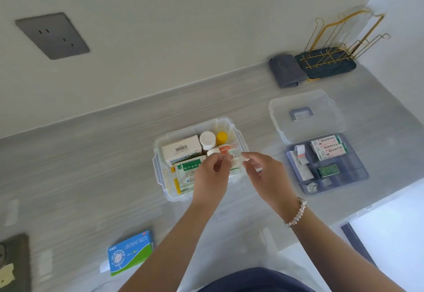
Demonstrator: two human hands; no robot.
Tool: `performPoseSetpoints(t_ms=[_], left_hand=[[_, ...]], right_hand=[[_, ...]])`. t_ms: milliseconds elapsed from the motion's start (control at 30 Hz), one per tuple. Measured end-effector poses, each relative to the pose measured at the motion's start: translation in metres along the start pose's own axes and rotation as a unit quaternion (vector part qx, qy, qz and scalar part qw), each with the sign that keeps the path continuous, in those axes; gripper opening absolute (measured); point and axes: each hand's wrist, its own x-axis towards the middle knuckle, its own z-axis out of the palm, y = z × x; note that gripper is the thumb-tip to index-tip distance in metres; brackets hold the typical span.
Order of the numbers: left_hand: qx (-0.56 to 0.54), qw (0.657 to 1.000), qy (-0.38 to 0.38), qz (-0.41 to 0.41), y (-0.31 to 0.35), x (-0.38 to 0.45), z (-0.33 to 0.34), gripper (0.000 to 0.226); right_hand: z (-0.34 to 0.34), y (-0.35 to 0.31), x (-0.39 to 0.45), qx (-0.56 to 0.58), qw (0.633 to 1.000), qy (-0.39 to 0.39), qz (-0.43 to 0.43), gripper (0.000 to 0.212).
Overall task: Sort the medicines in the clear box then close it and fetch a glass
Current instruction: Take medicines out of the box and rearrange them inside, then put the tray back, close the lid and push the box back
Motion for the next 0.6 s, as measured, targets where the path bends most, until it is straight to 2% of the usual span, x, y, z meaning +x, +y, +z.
performPoseSetpoints(t_ms=[100, 300, 500, 600], left_hand=[[-0.043, 0.997, -0.065, -0.012, 0.008, -0.010, 0.029, 0.019], [-0.049, 0.987, -0.137, -0.068, 0.006, -0.019, 0.103, 0.019], [-0.014, 0.980, -0.110, -0.165, -0.007, -0.013, 0.183, 0.010], [0.024, 0.977, -0.084, -0.195, -0.011, -0.004, 0.215, 0.029]], right_hand=[[-0.017, 0.028, -0.018, 0.022, 0.999, 0.027, 0.035, 0.027], [-0.050, 0.100, -0.026, -0.001, 0.994, 0.060, 0.096, 0.027], [-0.089, 0.180, -0.008, -0.052, 0.987, 0.054, 0.140, 0.033], [-0.110, 0.218, 0.007, -0.089, 0.982, 0.054, 0.160, 0.042]])
